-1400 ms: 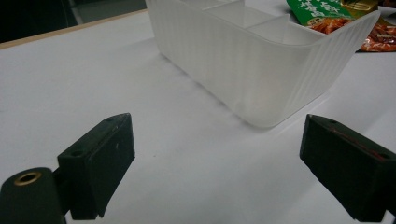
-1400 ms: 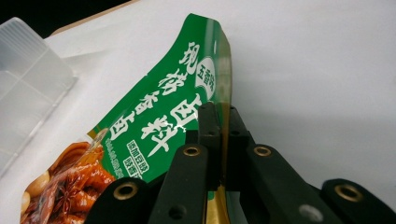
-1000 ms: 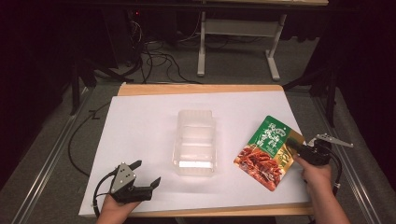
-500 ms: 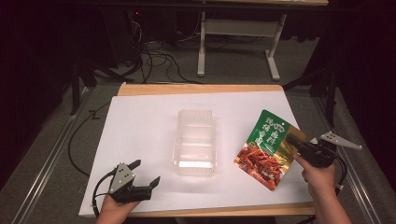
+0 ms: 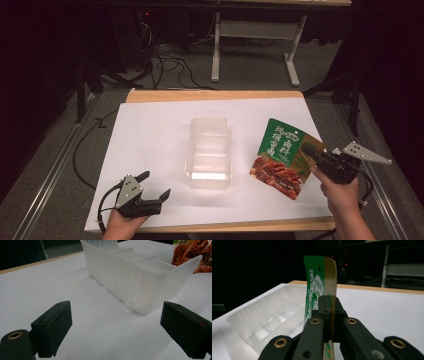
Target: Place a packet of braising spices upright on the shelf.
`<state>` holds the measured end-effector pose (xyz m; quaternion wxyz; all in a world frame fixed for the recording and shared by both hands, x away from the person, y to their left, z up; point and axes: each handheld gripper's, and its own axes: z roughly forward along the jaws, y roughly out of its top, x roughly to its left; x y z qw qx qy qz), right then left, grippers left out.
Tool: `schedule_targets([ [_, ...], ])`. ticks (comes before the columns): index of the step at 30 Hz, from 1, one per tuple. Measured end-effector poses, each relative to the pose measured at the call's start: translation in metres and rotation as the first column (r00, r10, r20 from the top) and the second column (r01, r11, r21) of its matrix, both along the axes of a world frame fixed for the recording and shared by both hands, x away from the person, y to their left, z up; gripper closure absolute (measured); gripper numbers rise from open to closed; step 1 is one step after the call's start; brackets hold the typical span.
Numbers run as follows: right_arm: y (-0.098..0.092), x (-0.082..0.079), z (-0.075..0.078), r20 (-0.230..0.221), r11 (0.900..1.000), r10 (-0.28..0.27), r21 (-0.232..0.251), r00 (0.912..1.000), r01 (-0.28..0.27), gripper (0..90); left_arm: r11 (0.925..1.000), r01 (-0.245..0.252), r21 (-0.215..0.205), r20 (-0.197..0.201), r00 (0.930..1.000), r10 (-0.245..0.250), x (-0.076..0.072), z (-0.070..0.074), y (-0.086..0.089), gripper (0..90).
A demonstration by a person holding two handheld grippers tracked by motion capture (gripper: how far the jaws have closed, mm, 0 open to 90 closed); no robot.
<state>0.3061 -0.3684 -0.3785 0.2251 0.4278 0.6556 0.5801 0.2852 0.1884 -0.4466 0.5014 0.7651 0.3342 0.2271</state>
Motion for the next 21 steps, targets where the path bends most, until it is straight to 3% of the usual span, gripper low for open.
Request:
schedule_targets([
  [10,0.019,-0.012,0.013,0.069,0.999,0.037,-0.036,0.997,-0.034,90.0,1.0,-0.005,-0.005,0.007,1.0,0.005,0.001,0.0,0.001,10.8],
  [21,0.02,-0.014,0.019,0.118,0.998,0.018,-0.062,0.9929,-0.011,90.0,1.0,-0.008,-0.004,0.013,0.9999,0.009,0.0,0.001,0.001,10.9],
])
